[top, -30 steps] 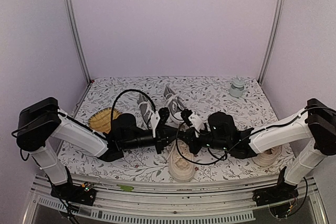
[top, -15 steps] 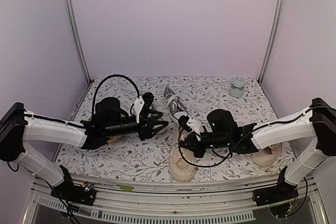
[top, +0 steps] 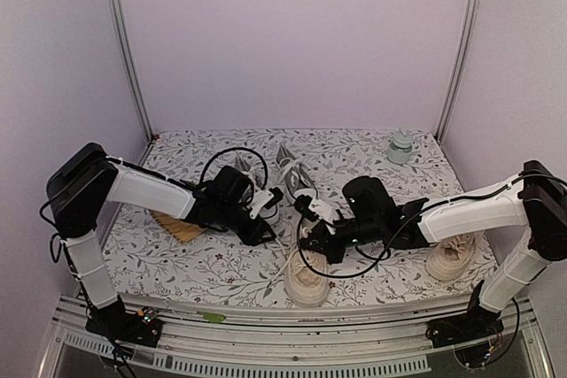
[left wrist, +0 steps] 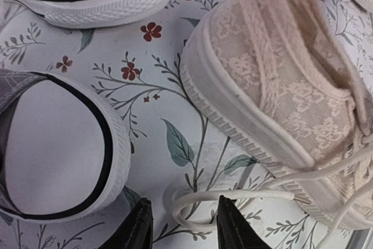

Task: Tie the shoes
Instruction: Adjust the half-tied shoelace at the center of the board.

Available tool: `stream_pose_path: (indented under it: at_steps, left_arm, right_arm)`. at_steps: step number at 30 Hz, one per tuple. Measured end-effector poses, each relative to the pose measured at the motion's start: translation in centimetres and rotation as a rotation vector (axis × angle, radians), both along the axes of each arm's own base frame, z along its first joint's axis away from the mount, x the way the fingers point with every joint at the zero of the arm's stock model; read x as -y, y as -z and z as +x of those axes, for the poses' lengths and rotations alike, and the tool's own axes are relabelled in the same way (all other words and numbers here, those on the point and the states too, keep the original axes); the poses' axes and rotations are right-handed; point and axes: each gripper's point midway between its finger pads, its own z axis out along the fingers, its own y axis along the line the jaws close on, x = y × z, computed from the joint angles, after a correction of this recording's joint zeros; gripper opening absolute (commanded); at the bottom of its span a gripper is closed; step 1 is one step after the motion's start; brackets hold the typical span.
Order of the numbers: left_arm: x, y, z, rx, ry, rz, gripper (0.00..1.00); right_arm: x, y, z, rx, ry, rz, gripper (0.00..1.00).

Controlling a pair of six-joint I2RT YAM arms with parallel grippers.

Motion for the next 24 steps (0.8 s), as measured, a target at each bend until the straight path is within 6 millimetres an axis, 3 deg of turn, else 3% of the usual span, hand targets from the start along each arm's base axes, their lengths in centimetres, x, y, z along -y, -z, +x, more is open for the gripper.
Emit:
stream_pose_path:
  at_steps: [5,11,13,18,24]
  left_arm:
    - [0.2,1.4,0.5,-0.015,0.018,0.069,0.40]
    - [0.0,2.2,-0.6,-0.008,0.076,0.121,0.40]
    - [0.2,2.3,-0.7,0.010,0.088,0.135,0.35]
    - [1.4,2.4,-0.9,0.044,0.127,0.156,0.02]
    - [1.5,2.5,-1.2,0.058,0.145,0.171,0.00]
  right_arm:
    - [0.0,0.0,-0.1,-0.004,-0.006,0.000,0.01]
    - [0.1,0.2,-0.1,-0.008,-0.007,-0.004,0.01]
    - [0.0,0.3,-0.2,-0.012,-0.013,-0.005,0.01]
    - [0.0,0.6,-0.2,-0.016,-0.015,-0.013,0.01]
    - [0.1,0.7,-0.2,-0.014,-0.015,-0.018,0.01]
